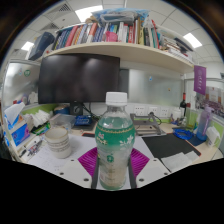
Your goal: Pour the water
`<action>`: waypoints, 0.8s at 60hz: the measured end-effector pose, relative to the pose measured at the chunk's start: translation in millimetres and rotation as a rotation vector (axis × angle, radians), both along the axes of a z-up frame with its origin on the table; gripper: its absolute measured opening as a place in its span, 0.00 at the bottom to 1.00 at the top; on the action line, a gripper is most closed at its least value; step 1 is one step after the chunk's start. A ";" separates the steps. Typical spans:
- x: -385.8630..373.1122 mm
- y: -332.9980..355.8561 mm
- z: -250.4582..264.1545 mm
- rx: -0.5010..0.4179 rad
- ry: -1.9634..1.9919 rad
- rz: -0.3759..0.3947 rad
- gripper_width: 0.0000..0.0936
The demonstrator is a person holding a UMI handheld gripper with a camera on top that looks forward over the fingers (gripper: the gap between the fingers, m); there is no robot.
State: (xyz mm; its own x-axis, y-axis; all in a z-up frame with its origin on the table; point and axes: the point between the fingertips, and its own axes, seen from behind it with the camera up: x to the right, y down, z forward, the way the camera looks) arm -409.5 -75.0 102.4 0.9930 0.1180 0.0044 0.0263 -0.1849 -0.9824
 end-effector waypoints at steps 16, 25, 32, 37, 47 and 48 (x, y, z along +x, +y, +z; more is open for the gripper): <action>-2.7 8.8 -0.2 -0.048 -0.117 0.001 0.31; -10.1 25.5 17.1 -0.074 -0.359 0.037 0.30; -24.7 43.0 35.4 -0.069 -0.652 0.122 0.31; -35.2 55.6 44.9 -0.055 -0.868 0.184 0.31; -54.7 77.7 45.5 -0.039 -1.226 0.284 0.31; -56.8 79.4 44.7 -0.038 -1.255 0.294 0.31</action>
State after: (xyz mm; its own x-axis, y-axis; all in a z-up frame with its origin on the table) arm -466.3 4.5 147.1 0.2491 0.3512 0.9026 0.9672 -0.0419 -0.2506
